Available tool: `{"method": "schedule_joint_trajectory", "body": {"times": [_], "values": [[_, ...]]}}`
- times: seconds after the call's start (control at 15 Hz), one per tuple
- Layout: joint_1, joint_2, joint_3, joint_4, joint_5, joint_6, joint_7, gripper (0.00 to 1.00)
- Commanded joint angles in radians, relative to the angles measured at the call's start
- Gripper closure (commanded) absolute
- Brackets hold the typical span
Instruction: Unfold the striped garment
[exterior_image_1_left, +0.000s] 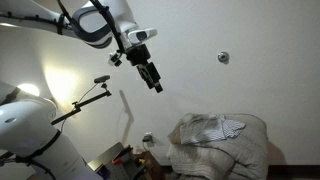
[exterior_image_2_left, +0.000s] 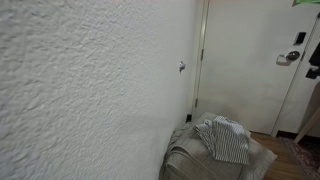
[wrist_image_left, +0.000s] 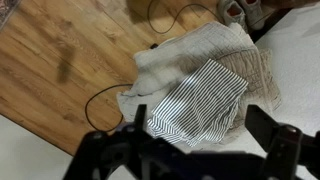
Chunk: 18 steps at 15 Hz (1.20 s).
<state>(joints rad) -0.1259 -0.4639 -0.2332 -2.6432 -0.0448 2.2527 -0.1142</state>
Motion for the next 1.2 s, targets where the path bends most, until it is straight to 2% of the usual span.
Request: {"method": "schedule_joint_trajectory", "body": {"times": [0.0, 0.13, 0.4, 0.87, 1.07, 1.13], "values": [[-0.017, 0.002, 0.017, 0.001, 0.010, -0.002, -0.008, 0.00], [0.037, 0.006, -0.025, 0.034, 0.081, -0.117, -0.135, 0.00], [0.062, 0.000, -0.024, 0.045, 0.094, -0.221, -0.329, 0.00], [0.073, 0.043, -0.029, 0.065, -0.004, -0.285, -0.667, 0.00], [0.066, 0.060, -0.025, 0.067, -0.064, -0.288, -0.806, 0.00], [0.065, 0.068, -0.006, 0.068, -0.098, -0.263, -0.817, 0.00]]}}
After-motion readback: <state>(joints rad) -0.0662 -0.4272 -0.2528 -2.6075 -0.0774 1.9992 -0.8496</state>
